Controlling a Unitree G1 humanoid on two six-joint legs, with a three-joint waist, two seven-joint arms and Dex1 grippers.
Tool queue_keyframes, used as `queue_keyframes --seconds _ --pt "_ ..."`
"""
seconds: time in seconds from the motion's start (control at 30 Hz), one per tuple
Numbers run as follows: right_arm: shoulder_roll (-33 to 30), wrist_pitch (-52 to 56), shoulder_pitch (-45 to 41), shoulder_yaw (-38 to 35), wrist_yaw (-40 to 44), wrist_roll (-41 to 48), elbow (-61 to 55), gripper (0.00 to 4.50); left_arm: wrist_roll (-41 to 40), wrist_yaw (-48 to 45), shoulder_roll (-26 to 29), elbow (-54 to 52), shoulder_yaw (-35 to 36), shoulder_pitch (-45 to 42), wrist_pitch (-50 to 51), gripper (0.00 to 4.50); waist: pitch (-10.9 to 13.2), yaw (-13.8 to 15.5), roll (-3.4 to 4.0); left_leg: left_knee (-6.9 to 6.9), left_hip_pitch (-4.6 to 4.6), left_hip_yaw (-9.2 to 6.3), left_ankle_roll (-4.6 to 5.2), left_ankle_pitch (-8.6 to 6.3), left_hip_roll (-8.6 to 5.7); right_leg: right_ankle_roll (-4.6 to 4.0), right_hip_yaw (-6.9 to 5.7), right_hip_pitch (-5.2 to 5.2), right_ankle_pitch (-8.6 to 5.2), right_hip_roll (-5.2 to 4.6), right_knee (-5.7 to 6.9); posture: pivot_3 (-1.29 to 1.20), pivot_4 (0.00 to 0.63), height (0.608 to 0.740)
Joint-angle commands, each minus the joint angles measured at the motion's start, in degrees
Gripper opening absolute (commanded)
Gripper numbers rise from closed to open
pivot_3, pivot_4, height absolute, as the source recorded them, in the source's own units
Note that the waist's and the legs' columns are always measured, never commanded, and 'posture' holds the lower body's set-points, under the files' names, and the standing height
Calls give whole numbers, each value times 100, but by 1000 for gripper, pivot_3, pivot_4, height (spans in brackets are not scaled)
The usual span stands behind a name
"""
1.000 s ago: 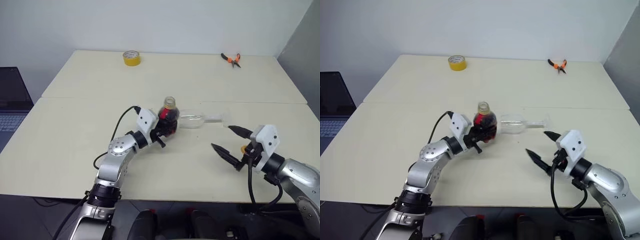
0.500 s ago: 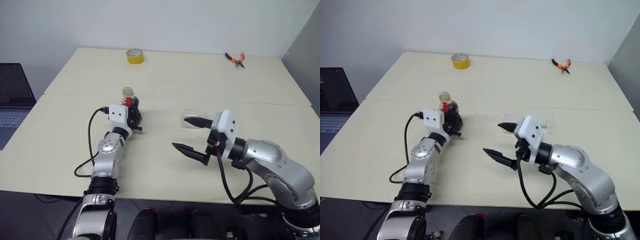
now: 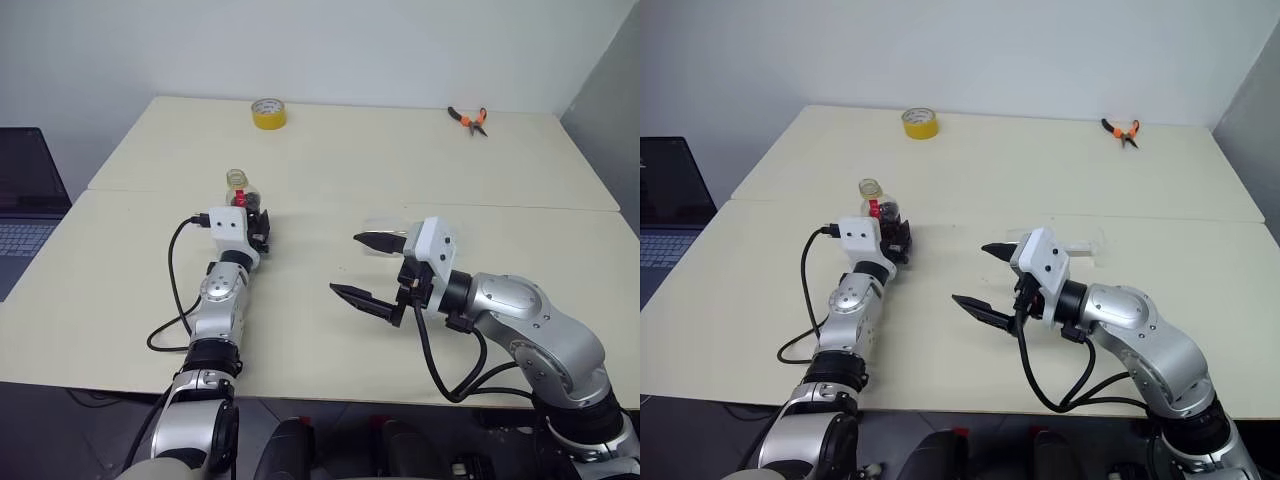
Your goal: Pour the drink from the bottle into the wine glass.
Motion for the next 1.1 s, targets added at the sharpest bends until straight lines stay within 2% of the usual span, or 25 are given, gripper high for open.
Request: queue_keyframes --seconds 0.03,0.1,0.27,0.37,0.47,0.57,0.73,0.87,1.1 --pt "17 -35 -1 -75 -50 3 -299 4500 -132 -100 -53 -747 -5 410 94 3961 0 -4 0 0 -1 1 0 0 0 0 1 0 0 0 -2 0 150 740" --pt "-77 -33 101 -135 -65 -46 -400 4500 -137 -122 -26 -1450 -44 826 325 4445 0 -15 0 -2 -1 4 -2 1 1 0 6 -2 0 -1 -4 0 150 740" --pt "-366 -51 507 -362 -105 -169 -639 4500 -78 -182 38 -2843 -140 1668 927 4445 -1 -8 0 -4 2 1 0 0 4 -2 3 1 1 -1 0 0 150 740" --pt "-637 -178 1040 -693 -307 -515 -649 4500 -162 -466 146 -3840 -308 2401 1371 4445 -4 -4 -1 -5 4 0 0 0 3 -2 3 6 1 -1 -2 0 150 740" --pt "-831 -489 1299 -730 -608 -1216 -472 4500 -281 -970 375 -4647 -618 3081 1774 4445 -4 -8 0 -6 5 7 0 0 3 -2 11 5 0 -2 -5 0 150 740" --pt "-1023 -910 1292 -406 -951 -2214 -197 4500 -452 -1493 644 -5234 -915 3469 1987 4445 -3 -10 0 -15 20 9 0 0 6 -5 12 8 -1 2 -1 0 150 740" --pt "-1197 -1209 885 298 -1276 -3716 349 4500 -688 -2213 957 -5460 -1216 3273 2109 4445 -5 -11 4 -20 35 13 0 0 8 -9 15 17 -3 7 3 0 150 740" --pt "-1453 -1729 274 1058 -1426 -5313 1344 4500 -945 -3235 1359 -5049 -1443 2483 2058 4445 -5 -10 4 -18 34 18 -2 1 6 -9 19 16 -3 7 1 0 150 740" --pt "-1276 -2151 -49 1249 -1669 -6411 2390 4500 -1021 -4134 1593 -4475 -1644 1795 1871 4445 -4 -28 4 -21 30 37 -8 4 6 -9 33 9 -4 5 -9 0 150 740"
